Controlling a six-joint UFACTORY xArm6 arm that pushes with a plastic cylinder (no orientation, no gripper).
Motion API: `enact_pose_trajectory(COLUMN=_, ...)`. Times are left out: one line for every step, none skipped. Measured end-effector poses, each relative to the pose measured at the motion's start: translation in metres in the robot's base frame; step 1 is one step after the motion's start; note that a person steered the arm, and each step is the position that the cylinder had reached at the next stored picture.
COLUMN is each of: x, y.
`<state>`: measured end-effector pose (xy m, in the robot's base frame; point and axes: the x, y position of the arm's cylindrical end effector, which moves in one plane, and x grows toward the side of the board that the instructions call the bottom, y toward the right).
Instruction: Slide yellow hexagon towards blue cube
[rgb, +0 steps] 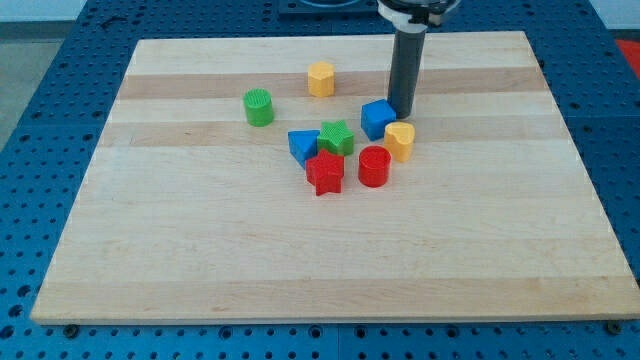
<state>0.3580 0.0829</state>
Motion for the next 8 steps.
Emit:
enact_pose_trajectory(x=-0.003, y=0.0)
enact_pose_trajectory(x=-0.043, y=0.005)
enact_pose_trajectory(x=-0.054, y=-0.028)
enact_pose_trajectory(x=-0.068, y=-0.08)
enact_pose_trajectory(x=-0.097, y=-0.106)
enact_pose_trajectory(x=-0.106, y=-0.143)
enact_pose_trajectory(x=-0.106, y=-0.168)
enact_pose_trajectory(x=-0.099, y=-0.164)
